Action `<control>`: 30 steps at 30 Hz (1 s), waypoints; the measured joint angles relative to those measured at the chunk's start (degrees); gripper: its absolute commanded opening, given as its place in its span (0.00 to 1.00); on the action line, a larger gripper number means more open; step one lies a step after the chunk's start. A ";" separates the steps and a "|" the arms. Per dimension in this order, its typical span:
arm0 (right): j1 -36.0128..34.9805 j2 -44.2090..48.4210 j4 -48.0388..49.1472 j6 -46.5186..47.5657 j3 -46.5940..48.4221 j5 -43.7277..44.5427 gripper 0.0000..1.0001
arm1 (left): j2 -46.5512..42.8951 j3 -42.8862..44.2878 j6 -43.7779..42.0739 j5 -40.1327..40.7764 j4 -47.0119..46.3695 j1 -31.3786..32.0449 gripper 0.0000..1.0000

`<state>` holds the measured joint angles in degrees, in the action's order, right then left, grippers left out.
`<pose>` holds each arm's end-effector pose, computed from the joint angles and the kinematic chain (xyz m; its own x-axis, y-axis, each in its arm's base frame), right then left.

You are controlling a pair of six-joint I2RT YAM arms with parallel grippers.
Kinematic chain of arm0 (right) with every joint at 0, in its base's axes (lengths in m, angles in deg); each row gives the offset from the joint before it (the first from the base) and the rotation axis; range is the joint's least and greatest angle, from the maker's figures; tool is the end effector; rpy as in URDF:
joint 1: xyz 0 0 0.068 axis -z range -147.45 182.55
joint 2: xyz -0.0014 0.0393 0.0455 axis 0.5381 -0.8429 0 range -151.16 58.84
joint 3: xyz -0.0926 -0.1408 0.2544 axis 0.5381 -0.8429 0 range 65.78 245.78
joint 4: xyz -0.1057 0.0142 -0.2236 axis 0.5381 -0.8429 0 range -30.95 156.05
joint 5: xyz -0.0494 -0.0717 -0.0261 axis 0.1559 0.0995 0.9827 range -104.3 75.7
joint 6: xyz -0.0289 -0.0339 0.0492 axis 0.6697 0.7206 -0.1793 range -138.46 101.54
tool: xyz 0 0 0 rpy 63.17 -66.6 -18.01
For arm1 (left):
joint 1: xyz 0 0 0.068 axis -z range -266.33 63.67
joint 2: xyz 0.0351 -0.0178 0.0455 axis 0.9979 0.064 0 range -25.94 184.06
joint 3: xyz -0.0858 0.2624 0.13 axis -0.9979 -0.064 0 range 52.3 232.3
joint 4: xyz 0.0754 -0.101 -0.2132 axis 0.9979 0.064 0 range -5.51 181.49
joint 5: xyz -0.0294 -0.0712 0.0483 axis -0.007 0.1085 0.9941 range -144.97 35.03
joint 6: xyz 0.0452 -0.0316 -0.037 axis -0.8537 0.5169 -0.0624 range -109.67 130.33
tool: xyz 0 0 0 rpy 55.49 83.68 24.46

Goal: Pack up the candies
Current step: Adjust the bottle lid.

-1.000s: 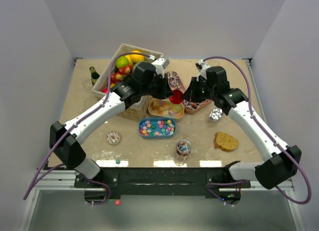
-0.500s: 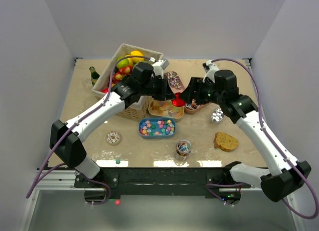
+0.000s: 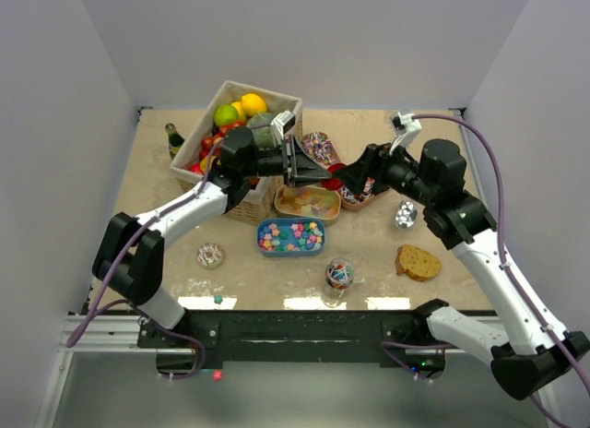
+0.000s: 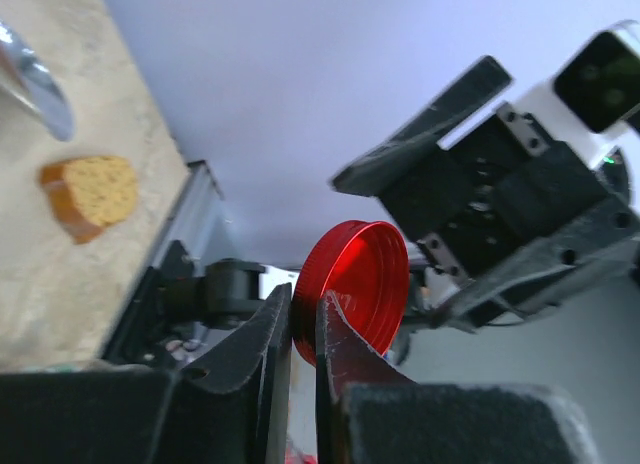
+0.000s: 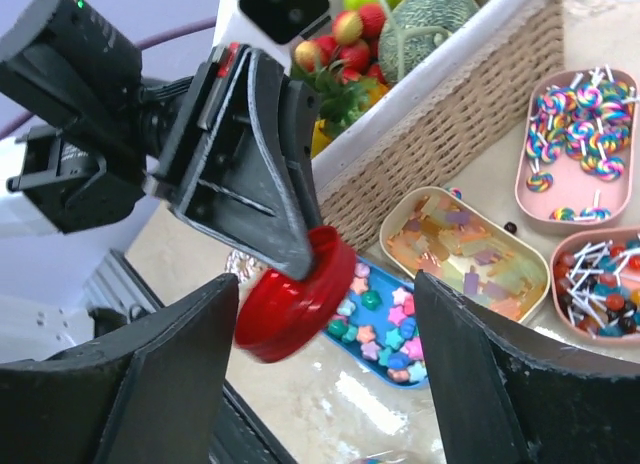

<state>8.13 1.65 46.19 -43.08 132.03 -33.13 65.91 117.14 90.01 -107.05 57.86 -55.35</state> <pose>0.1737 0.0975 0.4357 -0.4383 0.2341 -0.8678 -0.5472 0.6965 0.4643 0.2943 -0.2252 0.3587 -0.9776 -0.1183 -0.1739 0.1722 0.0252 -0.9847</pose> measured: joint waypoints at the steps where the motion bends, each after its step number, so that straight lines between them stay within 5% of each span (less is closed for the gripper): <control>1: 0.00 -0.37 0.13 1.03 0.00 -0.92 0.72 | 0.00 -0.74 4.09 -0.83 -2.80 0.00 0.00; 9: -0.20 -0.48 0.68 11.65 1.20 -5.11 0.70 | -0.11 -6.88 21.92 -2.16 -4.90 -0.26 0.00; 25: -1.95 -4.42 -4.15 31.21 13.14 -30.47 0.81 | -11.17 -1.79 22.14 0.22 26.10 -2.51 0.00; 30: -4.59 -9.22 -8.98 37.13 15.52 -31.12 0.82 | -13.25 -1.31 19.45 1.20 35.10 -2.51 0.00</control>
<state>3.54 -7.57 37.21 -5.94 147.55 -64.25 52.67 115.83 109.47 -105.85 92.96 -57.86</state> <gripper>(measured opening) 0.812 0.153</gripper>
